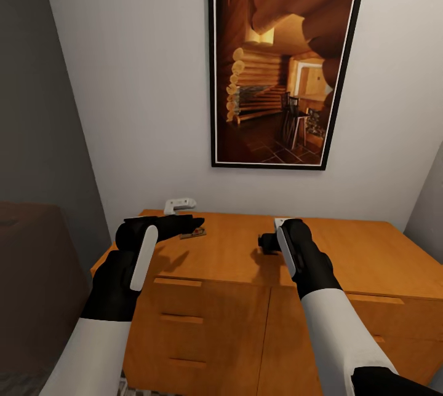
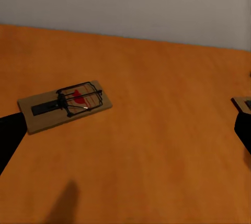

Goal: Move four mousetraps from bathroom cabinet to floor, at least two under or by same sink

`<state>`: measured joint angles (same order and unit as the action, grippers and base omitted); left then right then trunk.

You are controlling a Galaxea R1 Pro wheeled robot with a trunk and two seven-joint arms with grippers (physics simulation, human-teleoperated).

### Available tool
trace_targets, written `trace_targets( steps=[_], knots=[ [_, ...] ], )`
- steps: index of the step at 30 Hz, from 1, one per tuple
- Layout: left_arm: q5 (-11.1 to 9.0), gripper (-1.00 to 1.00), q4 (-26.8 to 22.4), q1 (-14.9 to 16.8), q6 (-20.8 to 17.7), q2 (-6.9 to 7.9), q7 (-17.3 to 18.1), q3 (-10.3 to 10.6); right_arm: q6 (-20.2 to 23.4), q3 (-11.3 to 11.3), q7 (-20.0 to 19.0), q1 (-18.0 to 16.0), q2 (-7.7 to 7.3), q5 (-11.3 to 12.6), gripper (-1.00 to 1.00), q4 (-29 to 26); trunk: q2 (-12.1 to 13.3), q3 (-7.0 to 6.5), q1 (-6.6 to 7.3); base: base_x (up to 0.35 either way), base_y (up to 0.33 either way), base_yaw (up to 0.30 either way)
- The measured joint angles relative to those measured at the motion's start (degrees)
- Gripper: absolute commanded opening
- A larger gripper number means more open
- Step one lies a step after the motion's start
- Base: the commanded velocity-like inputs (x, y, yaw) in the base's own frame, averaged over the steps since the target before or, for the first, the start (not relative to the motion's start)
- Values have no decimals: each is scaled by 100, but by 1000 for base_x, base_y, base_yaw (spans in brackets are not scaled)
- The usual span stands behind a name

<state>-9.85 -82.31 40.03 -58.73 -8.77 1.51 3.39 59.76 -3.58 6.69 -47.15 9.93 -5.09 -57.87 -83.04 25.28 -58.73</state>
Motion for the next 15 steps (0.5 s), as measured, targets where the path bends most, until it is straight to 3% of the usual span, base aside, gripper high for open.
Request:
trace_targets(
  steps=[15],
  knots=[
    [2,100,0,0,0,0,0,0,0,16,-2,0,0,24,100,32,0,0,0,0,0,0]
  ],
)
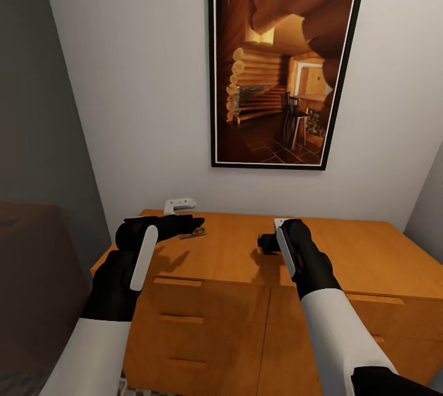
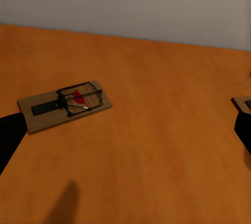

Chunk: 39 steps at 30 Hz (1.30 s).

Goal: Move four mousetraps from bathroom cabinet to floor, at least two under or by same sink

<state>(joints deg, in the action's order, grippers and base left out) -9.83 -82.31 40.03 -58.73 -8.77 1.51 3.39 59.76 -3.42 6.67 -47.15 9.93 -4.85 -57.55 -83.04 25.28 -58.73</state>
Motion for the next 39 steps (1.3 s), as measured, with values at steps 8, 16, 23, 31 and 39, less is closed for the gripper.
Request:
trace_targets(
  steps=[8,16,23,31,39],
  knots=[
    [2,100,0,0,1,0,0,0,0,3,-2,0,0,28,100,14,0,0,0,0,0,0],
    [3,100,0,0,1,0,0,0,0,1,-3,0,0,38,100,25,0,0,0,0,0,0],
    [-2,100,0,0,0,0,0,0,0,3,-3,0,0,37,100,125,0,0,0,0,0,0],
    [-4,100,0,0,0,0,0,0,-1,7,-4,-3,-3,40,100,327,0,-1,0,0,0,0],
    [-3,100,0,0,0,0,0,0,-2,6,-9,-3,-6,44,100,328,-1,-1,0,0,0,0]
  ],
)
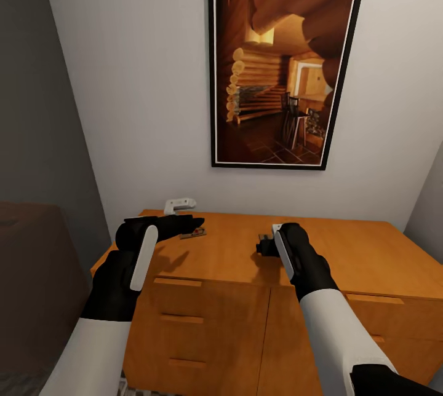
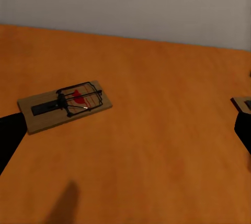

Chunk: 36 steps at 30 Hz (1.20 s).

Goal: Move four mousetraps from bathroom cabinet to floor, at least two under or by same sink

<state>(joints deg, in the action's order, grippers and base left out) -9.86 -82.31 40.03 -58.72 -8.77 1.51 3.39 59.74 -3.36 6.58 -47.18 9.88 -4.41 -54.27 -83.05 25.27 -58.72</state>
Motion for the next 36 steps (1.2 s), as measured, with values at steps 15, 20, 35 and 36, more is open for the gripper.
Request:
trace_targets(
  steps=[15,20,35,36],
  knots=[
    [7,100,-2,0,0,0,0,0,0,-7,-4,0,-1,4,100,0,0,0,0,0,0,0],
    [4,100,-1,0,0,0,0,0,1,-7,-3,0,-1,4,100,0,0,0,0,0,0,0],
    [2,100,-1,0,1,0,0,0,2,-22,-23,0,-10,-81,-100,-10,0,0,0,0,0,0],
    [4,100,-1,0,0,0,0,0,2,-23,-29,0,-11,-92,-100,-11,0,0,0,0,0,0]
  ],
)
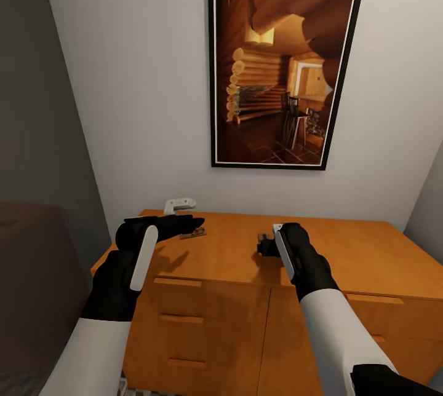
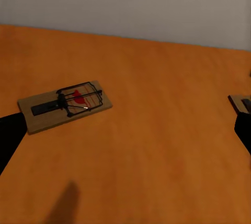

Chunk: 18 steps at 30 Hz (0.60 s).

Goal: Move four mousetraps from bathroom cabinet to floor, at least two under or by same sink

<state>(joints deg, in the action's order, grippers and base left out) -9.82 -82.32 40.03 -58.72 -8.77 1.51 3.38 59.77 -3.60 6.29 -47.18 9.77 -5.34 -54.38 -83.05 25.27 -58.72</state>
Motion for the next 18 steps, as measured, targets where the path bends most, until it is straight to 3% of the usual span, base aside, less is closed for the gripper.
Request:
trace_targets(
  steps=[18],
  knots=[
    [5,100,-3,0,0,0,0,0,0,-1,3,0,-17,11,-100,-3,0,0,0,0,0,0]
  ],
)
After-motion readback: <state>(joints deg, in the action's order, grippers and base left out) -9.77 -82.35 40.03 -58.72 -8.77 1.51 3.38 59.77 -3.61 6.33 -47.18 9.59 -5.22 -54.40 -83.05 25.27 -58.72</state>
